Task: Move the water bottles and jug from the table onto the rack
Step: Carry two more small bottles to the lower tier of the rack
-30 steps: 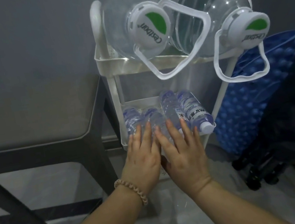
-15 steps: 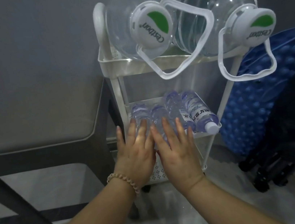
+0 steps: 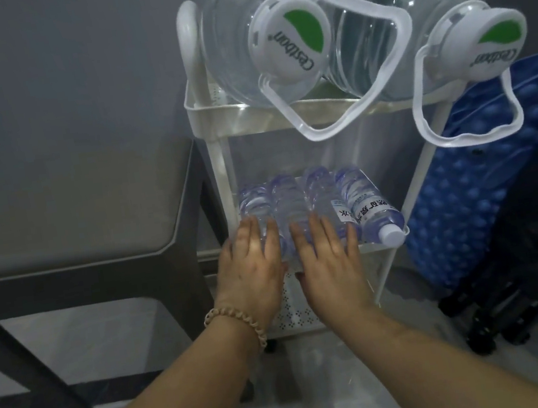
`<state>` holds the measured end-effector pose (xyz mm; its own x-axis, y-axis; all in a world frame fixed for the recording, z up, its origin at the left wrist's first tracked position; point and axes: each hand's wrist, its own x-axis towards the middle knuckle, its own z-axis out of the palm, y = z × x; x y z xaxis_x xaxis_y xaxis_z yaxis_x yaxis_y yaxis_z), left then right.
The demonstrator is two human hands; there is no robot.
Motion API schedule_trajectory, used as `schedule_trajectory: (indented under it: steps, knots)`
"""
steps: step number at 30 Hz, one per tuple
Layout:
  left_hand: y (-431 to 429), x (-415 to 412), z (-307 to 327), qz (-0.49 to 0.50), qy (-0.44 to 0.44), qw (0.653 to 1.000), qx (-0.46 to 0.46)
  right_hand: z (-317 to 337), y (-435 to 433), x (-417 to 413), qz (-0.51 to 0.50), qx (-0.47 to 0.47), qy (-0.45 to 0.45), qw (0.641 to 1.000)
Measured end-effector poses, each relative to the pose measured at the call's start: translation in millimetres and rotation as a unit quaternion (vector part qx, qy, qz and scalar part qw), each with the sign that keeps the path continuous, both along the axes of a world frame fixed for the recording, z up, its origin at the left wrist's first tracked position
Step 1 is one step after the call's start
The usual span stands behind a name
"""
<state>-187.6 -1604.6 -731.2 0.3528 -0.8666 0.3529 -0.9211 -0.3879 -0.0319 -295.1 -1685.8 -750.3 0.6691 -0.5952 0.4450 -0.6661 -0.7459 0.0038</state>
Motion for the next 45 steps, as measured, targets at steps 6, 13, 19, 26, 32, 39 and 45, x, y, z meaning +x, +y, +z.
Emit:
schedule_trajectory:
  steps: [6, 13, 19, 26, 32, 39, 45]
  knots:
    - [-7.8, -0.3, -9.7, -0.014, 0.032, 0.999, -0.002, -13.1, 10.2, -4.1, -0.01, 0.029, 0.023, 0.999]
    - [-14.1, 0.3, -22.7, 0.036, -0.025, 0.998, 0.039, -9.9, 8.3, -8.6, -0.011, 0.03, 0.021, 0.999]
    - [-12.8, -4.1, -20.4, 0.035, -0.003, 0.999, 0.021, -10.3, 11.6, -9.2, -0.005, 0.035, 0.014, 0.999]
    - [6.7, -20.8, -3.7, 0.024, 0.027, 0.999, -0.003, 11.6, 27.0, -13.1, 0.03, 0.029, -0.056, 0.998]
    - [70.7, -46.3, 67.8, 0.006, 0.078, 0.997, 0.025, 85.0, 77.8, -39.7, 0.017, 0.062, 0.021, 0.998]
    - [155.1, -63.6, 232.4, 0.016, 0.116, 0.991, 0.072, 240.0, 181.1, -66.0, 0.0, 0.16, 0.092, 0.983]
    - [219.9, -75.5, 419.4, 0.008, 0.161, 0.986, 0.048, 425.3, 244.5, -64.9, 0.004, 0.18, 0.046, 0.983]
